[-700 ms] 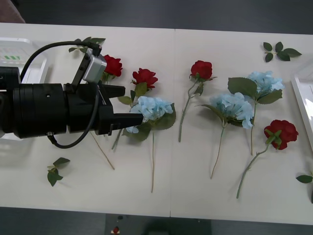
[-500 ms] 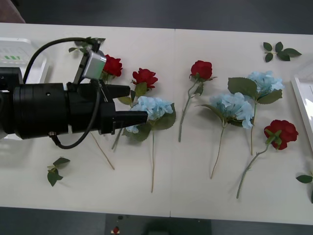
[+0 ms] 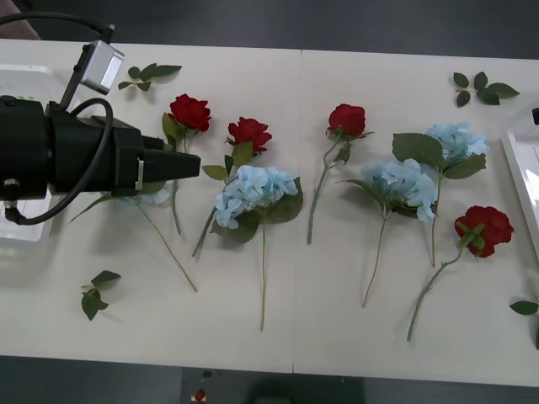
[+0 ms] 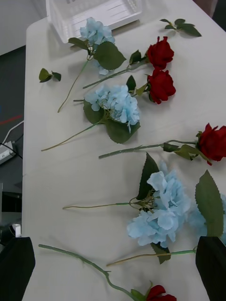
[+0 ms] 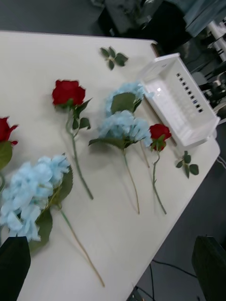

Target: Put the red flowers into the right box and the blue flowers into the left box

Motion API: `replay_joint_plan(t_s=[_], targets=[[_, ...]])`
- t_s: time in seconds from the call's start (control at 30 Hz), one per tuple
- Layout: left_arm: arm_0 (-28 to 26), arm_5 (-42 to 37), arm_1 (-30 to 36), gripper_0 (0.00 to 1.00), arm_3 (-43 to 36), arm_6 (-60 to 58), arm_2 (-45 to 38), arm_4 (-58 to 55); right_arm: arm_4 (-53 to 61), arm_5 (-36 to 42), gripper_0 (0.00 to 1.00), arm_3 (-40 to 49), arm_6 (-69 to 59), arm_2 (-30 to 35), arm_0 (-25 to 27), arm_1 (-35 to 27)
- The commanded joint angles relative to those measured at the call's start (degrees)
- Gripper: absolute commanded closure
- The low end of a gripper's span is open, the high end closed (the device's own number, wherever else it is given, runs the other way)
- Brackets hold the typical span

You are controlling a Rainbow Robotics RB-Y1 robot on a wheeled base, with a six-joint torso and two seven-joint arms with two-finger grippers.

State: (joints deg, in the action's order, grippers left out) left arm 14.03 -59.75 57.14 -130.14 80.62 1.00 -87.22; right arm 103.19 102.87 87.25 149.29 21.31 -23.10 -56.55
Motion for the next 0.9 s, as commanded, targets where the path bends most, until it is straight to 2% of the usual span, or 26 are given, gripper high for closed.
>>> replay_joint_plan(t_s=[0.03, 0.33, 0.5, 0.7, 0.9], targets=[[0.5, -3.5, 4.5, 0.0, -3.4, -14.1, 0.5, 4.7, -1.1, -0.7, 0.0, 3.0, -10.8, 1.0, -0.4, -2.5], [0.5, -13.4, 5.5, 0.0, -3.9, -32.2, 0.6, 13.7, -6.0, -2.1, 0.0, 3.2, -30.6, 0.0, 0.0, -2.5], [0.4, -15.3, 5.5, 0.0, -3.2, -38.2, 1.6, 16.8, -10.9, -2.3, 0.0, 3.6, -40.0, 0.0, 0.0, -2.5], [0.8, -15.2, 5.5, 0.0, 0.2, -45.9, 6.6, 22.4, -19.7, -1.9, 0.0, 5.4, -53.8, -0.2, 0.0, -2.6], [3.6, -15.0, 5.4, 0.0, 2.6, -47.1, 14.6, 32.6, -27.0, -3.2, 0.0, 7.8, -66.7, -0.8, 2.7, -2.5]])
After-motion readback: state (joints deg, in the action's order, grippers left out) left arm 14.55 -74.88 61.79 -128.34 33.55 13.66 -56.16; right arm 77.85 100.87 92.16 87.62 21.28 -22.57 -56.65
